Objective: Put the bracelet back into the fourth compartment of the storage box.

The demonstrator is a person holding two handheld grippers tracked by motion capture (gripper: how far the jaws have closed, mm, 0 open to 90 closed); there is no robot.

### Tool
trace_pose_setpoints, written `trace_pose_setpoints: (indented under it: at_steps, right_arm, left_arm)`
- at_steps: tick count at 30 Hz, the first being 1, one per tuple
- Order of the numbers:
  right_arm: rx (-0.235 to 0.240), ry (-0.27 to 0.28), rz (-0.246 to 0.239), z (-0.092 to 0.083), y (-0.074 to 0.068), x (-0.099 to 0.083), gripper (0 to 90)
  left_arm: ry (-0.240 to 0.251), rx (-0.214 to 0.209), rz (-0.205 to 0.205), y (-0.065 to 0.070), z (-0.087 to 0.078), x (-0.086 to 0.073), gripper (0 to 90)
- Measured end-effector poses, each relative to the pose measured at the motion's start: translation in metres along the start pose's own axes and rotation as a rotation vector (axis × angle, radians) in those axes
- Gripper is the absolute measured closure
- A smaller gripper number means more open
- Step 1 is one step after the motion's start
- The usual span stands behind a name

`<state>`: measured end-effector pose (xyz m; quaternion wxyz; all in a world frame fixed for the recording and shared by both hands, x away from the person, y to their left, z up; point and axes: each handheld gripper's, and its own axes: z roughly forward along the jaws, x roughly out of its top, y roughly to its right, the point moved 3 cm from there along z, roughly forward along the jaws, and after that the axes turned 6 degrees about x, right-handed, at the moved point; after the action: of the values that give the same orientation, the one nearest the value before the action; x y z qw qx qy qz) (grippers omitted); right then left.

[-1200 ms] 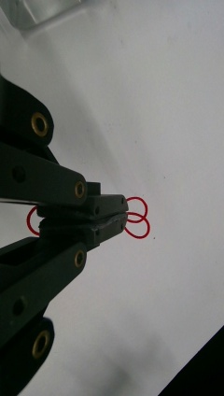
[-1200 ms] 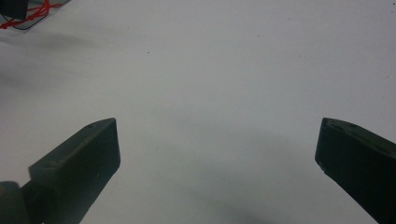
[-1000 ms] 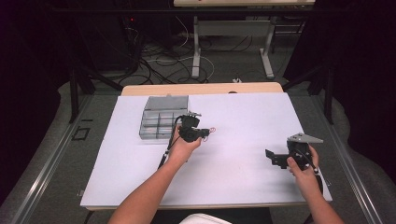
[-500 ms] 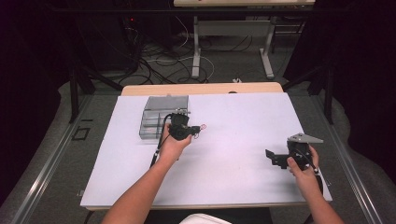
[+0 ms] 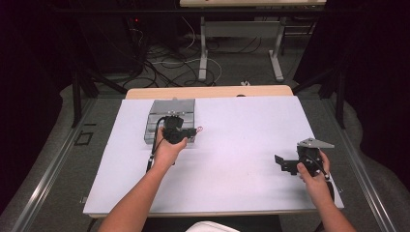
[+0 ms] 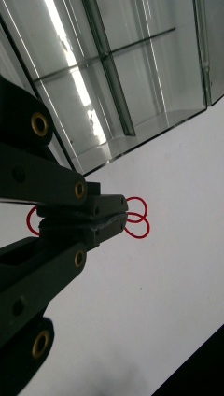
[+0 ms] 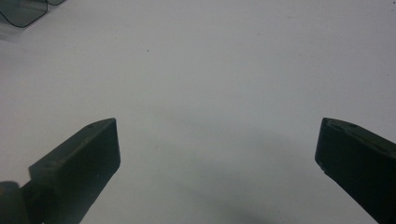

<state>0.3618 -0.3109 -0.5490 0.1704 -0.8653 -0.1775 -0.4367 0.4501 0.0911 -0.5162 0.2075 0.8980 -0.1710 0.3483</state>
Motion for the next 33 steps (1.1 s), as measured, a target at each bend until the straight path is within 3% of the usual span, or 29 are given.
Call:
trace_pose_setpoints:
  at_steps: [26,33]
  right_arm:
    - [-0.002,-0.005,0.002,0.0,-0.001,0.0,0.0]
    - [0.001,-0.007,0.002,0.001,-0.001,0.0,0.0]
  left_arm:
    - [0.031,0.079,-0.067,-0.054,-0.037,0.0,90.0]
    - [0.017,0.101,-0.052,-0.064,-0.044,0.002,90.0]
